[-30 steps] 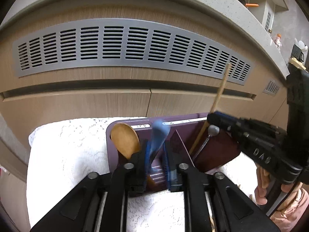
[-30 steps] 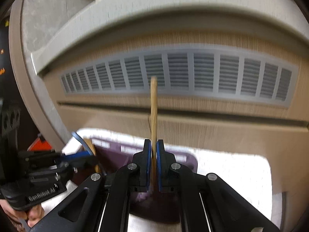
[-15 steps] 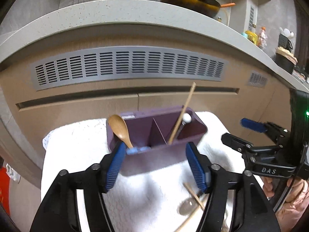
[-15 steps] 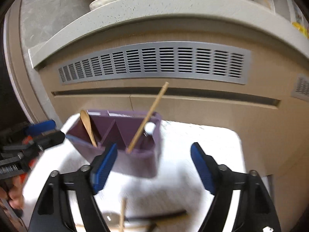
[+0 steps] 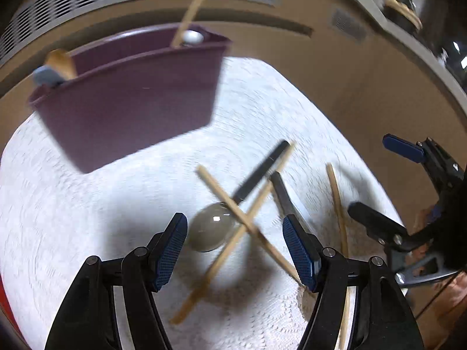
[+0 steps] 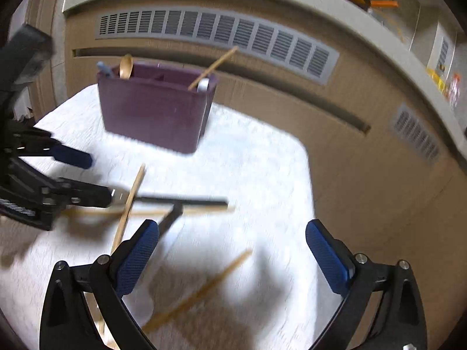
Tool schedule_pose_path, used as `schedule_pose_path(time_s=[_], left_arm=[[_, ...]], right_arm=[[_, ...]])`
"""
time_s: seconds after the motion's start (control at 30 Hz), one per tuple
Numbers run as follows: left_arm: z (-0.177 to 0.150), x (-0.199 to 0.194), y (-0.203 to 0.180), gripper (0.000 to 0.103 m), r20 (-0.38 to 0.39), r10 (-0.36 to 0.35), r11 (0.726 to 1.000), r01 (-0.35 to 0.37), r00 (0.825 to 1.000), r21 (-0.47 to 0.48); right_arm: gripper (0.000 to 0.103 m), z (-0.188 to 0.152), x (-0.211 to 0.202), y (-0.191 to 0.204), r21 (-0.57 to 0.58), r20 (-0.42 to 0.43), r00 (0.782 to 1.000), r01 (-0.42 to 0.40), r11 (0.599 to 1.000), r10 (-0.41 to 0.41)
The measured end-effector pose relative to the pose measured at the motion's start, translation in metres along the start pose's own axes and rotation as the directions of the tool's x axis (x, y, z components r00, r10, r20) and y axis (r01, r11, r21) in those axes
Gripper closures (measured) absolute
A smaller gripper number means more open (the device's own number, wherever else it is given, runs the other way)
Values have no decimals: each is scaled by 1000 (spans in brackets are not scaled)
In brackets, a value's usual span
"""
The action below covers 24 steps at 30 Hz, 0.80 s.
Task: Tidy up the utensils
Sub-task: 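Close the left tool on the silver spoon's handle among the utensils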
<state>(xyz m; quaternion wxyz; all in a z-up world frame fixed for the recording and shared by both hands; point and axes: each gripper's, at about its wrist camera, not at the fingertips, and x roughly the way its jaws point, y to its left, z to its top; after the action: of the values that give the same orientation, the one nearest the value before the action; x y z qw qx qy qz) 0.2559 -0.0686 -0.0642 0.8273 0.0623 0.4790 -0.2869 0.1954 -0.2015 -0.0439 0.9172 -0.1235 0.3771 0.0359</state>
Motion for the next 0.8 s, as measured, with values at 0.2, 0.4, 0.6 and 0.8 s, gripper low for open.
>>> schedule_pose_path(time_s=[0.2,0.4,0.6,0.8], left_arm=[[1,7,-37,39,-60,-73,990,79,996,117],[-6,26,-54,73,-122,-24,991,40,992,130],[-4,38,-56,73,-125,0,996,11,992,85],[-8,37,-56,91,-11,79,987,-77,997,138]], right_arm=[[1,-25,-3,-14,63,-19,999,-43,997,44],[1,-38,-5,-31,131,-20,1000,20,991,-17],[3,-41,-9,-40,164,-13,999,41,986,-39],[44,-39,-3,-34,171,-78,997,6,985,8]])
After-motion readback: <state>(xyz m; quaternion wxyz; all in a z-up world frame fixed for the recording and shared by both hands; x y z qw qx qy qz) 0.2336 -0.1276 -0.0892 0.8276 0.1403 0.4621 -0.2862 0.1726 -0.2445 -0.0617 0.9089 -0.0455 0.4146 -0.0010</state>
